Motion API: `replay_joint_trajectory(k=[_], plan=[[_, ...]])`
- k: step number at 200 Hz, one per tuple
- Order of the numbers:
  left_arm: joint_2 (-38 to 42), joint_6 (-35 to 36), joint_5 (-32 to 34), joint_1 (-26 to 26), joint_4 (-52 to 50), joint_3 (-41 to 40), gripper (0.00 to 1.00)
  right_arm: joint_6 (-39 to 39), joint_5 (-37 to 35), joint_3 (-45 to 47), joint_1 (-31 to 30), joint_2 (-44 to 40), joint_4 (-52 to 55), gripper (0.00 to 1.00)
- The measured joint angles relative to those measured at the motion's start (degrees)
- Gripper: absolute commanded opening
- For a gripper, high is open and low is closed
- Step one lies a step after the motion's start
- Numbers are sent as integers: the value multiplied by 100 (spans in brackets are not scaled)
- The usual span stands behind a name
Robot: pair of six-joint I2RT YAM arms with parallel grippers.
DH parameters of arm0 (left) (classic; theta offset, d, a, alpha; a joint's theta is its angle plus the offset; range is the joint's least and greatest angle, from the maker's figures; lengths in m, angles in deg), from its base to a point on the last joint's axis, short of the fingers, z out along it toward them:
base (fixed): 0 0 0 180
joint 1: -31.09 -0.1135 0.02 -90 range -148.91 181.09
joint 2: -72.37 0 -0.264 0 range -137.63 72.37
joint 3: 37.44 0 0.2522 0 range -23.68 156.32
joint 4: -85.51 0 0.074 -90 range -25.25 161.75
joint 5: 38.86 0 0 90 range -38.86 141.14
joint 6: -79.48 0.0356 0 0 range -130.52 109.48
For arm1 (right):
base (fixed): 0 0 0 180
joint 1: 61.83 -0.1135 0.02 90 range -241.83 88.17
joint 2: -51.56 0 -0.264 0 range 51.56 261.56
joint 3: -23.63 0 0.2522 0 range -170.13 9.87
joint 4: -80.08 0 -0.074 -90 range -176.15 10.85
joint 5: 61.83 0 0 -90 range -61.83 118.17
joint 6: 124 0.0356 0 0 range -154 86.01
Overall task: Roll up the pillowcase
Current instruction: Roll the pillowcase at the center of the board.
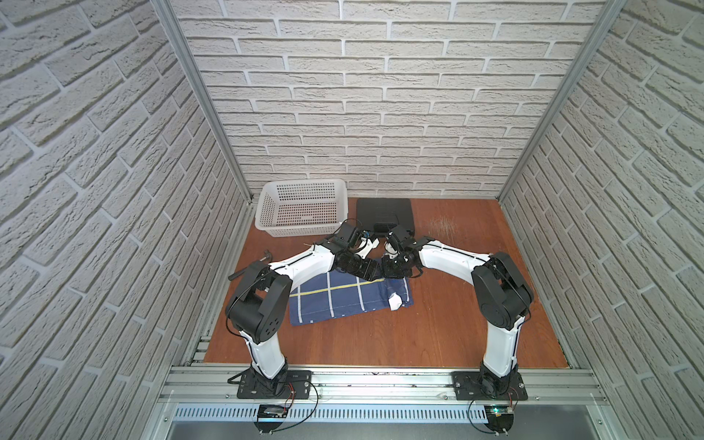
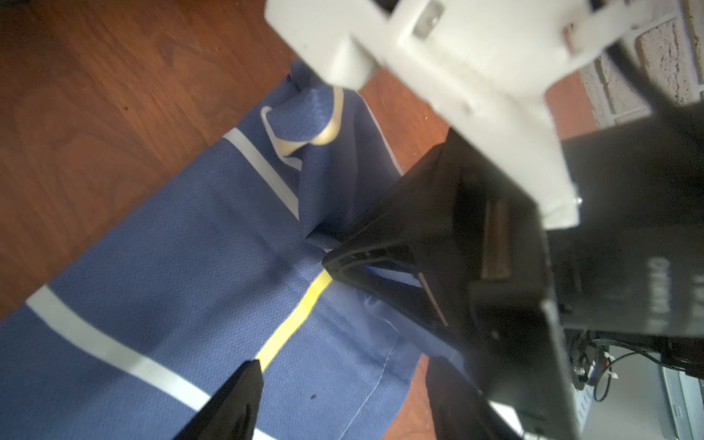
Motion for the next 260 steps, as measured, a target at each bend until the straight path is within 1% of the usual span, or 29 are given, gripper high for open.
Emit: replay_joint_trajectory(k=[19, 58, 70, 91, 107, 130, 147, 161, 177, 197, 260], plan=[[66, -31, 17, 11, 0, -101, 73, -7, 164, -50, -11, 87, -37, 18], [160, -168, 9, 68, 105, -310, 73, -35, 374, -50, -24, 116, -26, 34], [190, -208, 17, 68, 114, -332, 73, -35, 382, -50, -2, 116, 4, 38], [238, -275, 33, 79, 168, -332, 73, -31, 474, -50, 114, 55, 20, 39], [262, -306, 13, 157, 225, -332, 73, 0, 595, -50, 262, -114, -31, 39], [262, -407, -4, 452, 310, -332, 73, -4, 750, -50, 509, -560, -105, 38], [258, -463, 7, 695, 424, -332, 73, -28, 839, -59, 719, -800, -175, 34], [223, -511, 9, 868, 555, -328, 73, -61, 933, -92, 881, -826, -249, 30], [94, -557, 4, 1032, 686, -269, 72, -109, 1088, -136, 1051, -699, -332, 26], [-140, -560, 7, 1178, 837, -168, 73, -160, 1340, -297, 1167, -343, -492, 24], [-339, -525, 33, 1241, 870, -315, 72, -155, 1875, -680, 1145, 835, -1097, 23]])
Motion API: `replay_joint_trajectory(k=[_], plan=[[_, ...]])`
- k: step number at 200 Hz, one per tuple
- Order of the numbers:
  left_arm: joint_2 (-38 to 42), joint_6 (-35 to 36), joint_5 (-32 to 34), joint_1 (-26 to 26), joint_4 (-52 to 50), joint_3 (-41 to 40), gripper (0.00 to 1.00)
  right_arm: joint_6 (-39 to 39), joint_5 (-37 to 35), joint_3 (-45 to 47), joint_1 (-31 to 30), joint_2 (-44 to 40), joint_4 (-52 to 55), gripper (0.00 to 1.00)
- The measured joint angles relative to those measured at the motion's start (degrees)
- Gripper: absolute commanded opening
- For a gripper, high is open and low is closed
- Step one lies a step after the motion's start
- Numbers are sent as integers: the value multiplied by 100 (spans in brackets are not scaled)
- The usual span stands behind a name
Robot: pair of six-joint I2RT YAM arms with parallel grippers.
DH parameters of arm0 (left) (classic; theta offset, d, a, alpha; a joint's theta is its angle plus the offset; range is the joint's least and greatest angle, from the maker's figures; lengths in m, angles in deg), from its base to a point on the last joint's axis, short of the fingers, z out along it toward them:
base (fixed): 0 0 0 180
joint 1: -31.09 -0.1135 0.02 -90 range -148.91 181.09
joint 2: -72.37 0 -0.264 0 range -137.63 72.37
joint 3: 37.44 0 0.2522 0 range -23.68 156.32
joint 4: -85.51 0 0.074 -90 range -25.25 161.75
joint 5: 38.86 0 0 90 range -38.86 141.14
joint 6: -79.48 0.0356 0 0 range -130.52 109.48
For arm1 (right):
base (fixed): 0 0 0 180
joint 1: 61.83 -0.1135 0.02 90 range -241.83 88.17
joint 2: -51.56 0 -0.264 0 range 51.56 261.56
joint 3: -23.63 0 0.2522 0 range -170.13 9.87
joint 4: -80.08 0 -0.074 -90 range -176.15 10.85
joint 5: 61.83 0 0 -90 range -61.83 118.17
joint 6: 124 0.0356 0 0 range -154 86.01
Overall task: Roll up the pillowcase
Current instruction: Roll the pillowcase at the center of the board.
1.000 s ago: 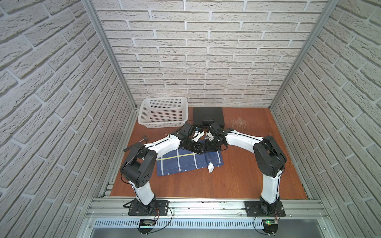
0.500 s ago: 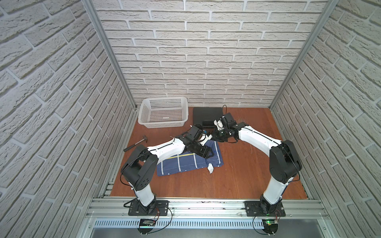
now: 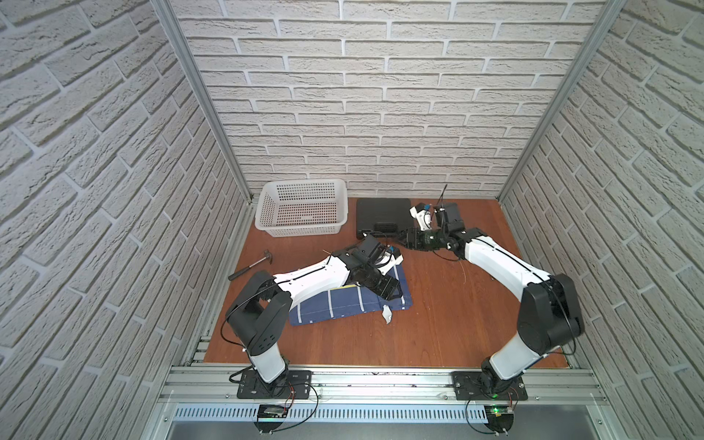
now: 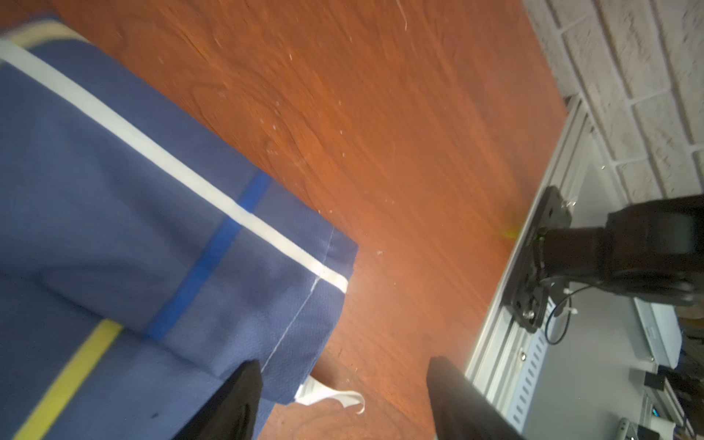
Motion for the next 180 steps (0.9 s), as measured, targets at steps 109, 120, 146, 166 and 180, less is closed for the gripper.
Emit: replay_joint_trajectory(k=[109, 120, 146, 166, 180], plan=[[-170, 348, 170, 254, -223, -177, 72, -337, -66, 4, -20, 232, -448, 33], [-170, 374, 184, 260, -319, -138, 73, -365, -59, 4, -13, 190, -439, 35], [-92, 376, 199, 264, -645, -22, 74, -433, -26, 9, 31, -192, -308, 41], [114, 363, 195, 223, -914, 107, 74, -546, 0, 164, 98, -870, -247, 45], [313, 352, 155, 179, -1064, 232, 74, -638, 13, 481, 192, -1515, -219, 49]])
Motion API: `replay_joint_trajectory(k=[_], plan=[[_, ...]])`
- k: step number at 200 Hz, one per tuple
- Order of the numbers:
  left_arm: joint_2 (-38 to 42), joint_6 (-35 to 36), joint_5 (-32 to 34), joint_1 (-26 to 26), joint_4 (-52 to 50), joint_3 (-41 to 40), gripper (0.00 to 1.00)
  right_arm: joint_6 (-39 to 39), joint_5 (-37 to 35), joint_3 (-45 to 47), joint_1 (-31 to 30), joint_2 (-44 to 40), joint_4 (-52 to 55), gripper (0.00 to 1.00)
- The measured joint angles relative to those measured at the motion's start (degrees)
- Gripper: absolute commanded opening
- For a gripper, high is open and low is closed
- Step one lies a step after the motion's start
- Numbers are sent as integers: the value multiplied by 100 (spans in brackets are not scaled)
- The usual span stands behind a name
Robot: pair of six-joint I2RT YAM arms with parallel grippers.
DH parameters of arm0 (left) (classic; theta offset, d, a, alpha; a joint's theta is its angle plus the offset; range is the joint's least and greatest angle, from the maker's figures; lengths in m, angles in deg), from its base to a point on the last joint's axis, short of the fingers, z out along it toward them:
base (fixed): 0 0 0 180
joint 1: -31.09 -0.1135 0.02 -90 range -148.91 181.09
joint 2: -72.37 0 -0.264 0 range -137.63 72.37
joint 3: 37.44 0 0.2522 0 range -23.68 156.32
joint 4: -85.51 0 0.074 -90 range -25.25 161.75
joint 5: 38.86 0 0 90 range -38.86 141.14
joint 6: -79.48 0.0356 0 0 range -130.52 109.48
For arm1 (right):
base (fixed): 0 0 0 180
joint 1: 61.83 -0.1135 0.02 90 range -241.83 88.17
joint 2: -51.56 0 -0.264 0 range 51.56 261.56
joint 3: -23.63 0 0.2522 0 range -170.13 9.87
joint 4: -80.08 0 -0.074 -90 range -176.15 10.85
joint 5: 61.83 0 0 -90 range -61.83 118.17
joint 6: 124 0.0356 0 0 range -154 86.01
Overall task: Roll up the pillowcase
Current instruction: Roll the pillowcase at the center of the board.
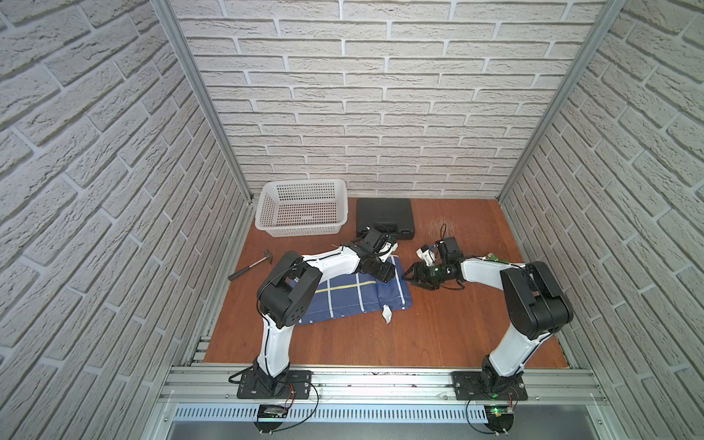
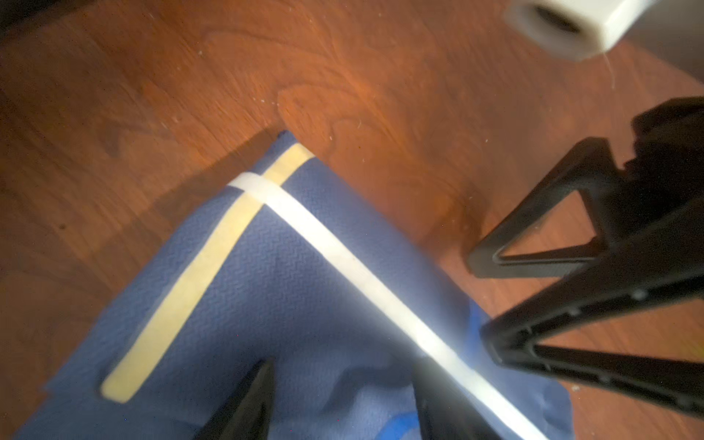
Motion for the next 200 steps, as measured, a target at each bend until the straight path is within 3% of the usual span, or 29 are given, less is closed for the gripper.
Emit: replay_joint_trajectory(k=[32, 61, 104, 200], plan=[[352, -44, -52, -295, -20, 205, 70, -105, 120, 1082, 356, -1298, 98, 59], [120, 13, 306, -608, 92, 455, 68, -81, 302, 2127, 619, -1626, 138, 61], [-828, 177, 955, -649, 590, 911, 65, 229, 590, 2940, 688, -1320, -13, 61], [-1410, 568, 1377, -551, 553, 1067, 58, 612, 1434, 2396, 743, 179, -1106, 61]])
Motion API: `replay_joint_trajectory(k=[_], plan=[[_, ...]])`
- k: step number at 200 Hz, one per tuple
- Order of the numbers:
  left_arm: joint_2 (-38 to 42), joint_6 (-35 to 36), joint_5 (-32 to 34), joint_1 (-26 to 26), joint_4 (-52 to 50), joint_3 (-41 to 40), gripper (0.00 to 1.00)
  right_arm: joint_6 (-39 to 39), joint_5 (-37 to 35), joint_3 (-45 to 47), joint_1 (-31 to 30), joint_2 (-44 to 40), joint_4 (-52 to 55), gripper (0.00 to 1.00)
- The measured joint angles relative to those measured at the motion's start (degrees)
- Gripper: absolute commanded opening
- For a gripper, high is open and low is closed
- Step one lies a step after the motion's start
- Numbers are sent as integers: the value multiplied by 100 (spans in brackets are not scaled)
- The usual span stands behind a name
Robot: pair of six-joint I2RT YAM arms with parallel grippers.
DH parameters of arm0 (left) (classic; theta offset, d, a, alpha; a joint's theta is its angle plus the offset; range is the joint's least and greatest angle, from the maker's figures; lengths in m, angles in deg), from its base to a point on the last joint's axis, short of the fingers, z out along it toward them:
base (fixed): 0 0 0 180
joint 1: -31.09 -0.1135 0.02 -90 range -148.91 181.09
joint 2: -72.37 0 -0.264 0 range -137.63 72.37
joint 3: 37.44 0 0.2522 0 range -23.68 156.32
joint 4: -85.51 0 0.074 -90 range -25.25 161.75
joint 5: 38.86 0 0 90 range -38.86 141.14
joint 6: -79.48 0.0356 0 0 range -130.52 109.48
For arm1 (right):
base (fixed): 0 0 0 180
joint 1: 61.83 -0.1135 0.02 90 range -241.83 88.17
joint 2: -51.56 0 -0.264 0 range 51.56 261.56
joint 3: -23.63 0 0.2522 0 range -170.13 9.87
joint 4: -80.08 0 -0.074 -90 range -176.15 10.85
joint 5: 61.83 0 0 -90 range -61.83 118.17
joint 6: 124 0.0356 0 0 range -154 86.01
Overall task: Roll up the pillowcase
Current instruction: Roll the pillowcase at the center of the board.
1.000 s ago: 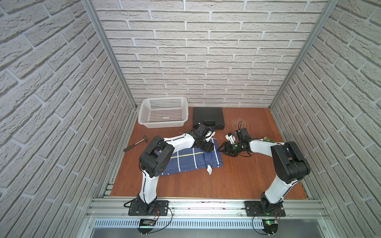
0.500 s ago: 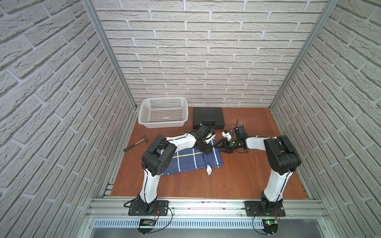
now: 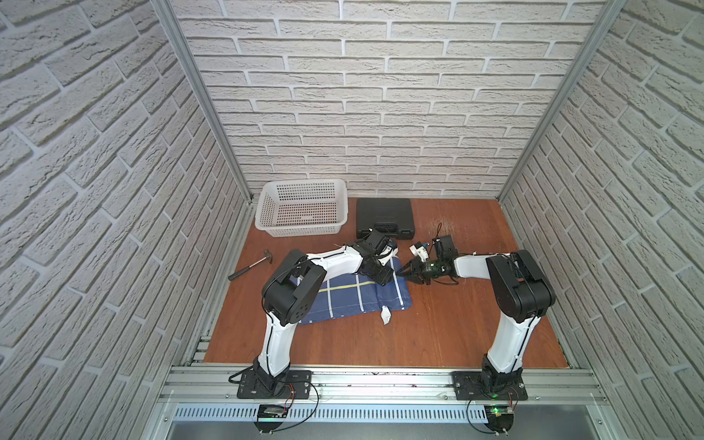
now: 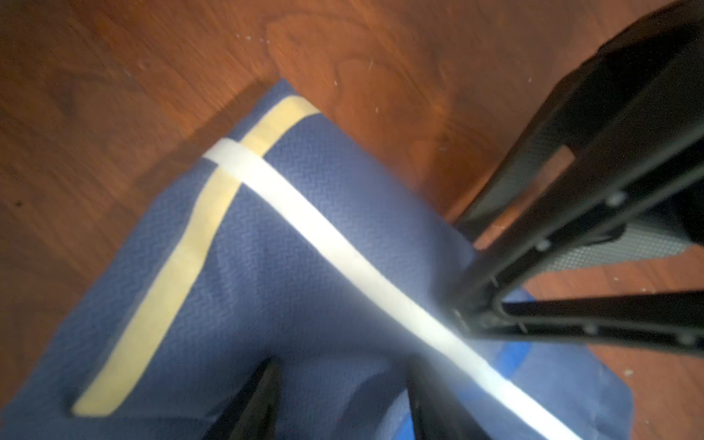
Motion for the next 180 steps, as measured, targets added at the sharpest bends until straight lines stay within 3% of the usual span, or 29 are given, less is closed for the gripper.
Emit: replay_joint_trajectory(k=[51, 103, 129, 180], plan=[[-81, 173, 107, 15, -199, 68, 57, 105, 481, -31, 9, 240, -326, 54], [-81, 120, 35, 9, -278, 116, 58, 466, 667, 173, 9, 291, -715, 18], [-81, 33, -72, 4, -369, 210, 59, 544, 667, 192, -2, 282, -789, 7], [179, -225, -328, -26, -562, 251, 64, -245, 22, -55, -24, -24, 302, 2]])
